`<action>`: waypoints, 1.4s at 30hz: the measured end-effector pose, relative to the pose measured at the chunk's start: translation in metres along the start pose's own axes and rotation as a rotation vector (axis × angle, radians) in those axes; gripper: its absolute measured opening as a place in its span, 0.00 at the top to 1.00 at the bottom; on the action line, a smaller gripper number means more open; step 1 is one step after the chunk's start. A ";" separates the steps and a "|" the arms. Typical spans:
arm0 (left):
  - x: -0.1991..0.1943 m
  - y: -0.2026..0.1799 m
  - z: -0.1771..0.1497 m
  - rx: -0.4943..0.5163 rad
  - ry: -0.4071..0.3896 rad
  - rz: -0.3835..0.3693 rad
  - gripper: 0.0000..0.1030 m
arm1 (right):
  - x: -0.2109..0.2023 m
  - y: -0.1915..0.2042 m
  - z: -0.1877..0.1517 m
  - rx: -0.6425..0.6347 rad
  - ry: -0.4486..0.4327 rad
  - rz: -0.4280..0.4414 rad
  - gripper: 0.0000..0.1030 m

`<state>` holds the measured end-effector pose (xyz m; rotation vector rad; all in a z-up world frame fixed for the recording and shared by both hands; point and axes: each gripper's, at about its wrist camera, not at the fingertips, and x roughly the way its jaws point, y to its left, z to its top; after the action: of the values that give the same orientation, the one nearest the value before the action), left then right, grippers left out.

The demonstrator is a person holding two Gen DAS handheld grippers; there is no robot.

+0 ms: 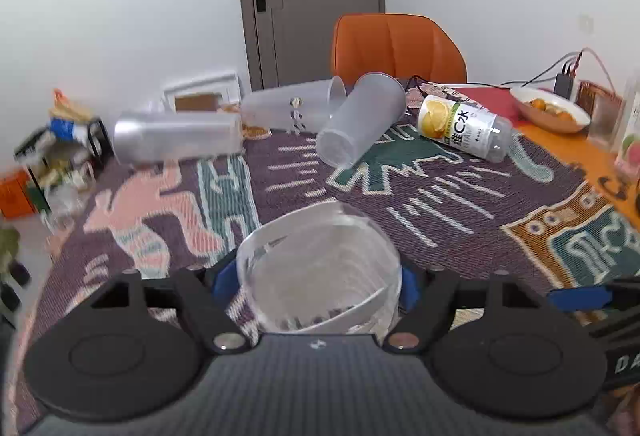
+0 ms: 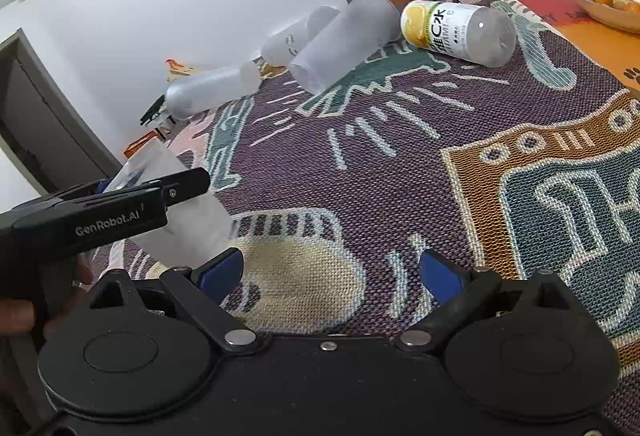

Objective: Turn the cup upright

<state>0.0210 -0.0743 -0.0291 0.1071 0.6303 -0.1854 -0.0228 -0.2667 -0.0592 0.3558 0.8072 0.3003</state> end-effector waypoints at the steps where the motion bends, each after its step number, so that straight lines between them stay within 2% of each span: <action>1: -0.004 0.002 0.000 -0.012 -0.001 -0.005 0.23 | -0.001 0.001 -0.001 0.000 -0.002 0.003 0.06; 3: -0.011 0.003 0.001 -0.024 -0.013 0.000 0.18 | -0.005 0.001 -0.002 0.000 -0.008 0.007 0.06; 12: -0.054 0.010 0.007 -0.071 -0.086 0.013 0.18 | -0.030 0.008 -0.007 -0.038 -0.048 0.037 0.03; 21: -0.091 0.025 -0.010 -0.176 -0.115 0.013 0.18 | -0.053 0.024 -0.013 -0.101 -0.074 0.071 0.00; 22: -0.095 0.028 -0.014 -0.188 -0.121 0.011 0.17 | -0.055 0.025 -0.014 -0.105 -0.075 0.073 0.00; 23: -0.099 0.030 -0.016 -0.193 -0.125 0.010 0.11 | -0.057 0.028 -0.015 -0.111 -0.076 0.073 0.00; 24: -0.103 0.032 -0.020 -0.195 -0.132 0.011 0.05 | -0.059 0.030 -0.016 -0.117 -0.077 0.073 0.00; 27: -0.116 0.040 -0.030 -0.201 -0.157 0.026 0.03 | -0.065 0.038 -0.022 -0.141 -0.079 0.075 0.00; 31: -0.128 0.050 -0.043 -0.227 -0.152 0.036 0.02 | -0.073 0.049 -0.031 -0.180 -0.084 0.073 0.00; 38: -0.149 0.047 -0.060 -0.212 -0.155 0.040 0.02 | -0.088 0.068 -0.042 -0.230 -0.094 0.061 0.00; 42: -0.163 0.046 -0.065 -0.197 -0.157 0.067 0.02 | -0.098 0.076 -0.045 -0.256 -0.105 0.069 0.00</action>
<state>-0.1367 0.0033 0.0174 -0.0757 0.4848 -0.0651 -0.1305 -0.2278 0.0075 0.1577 0.6456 0.4408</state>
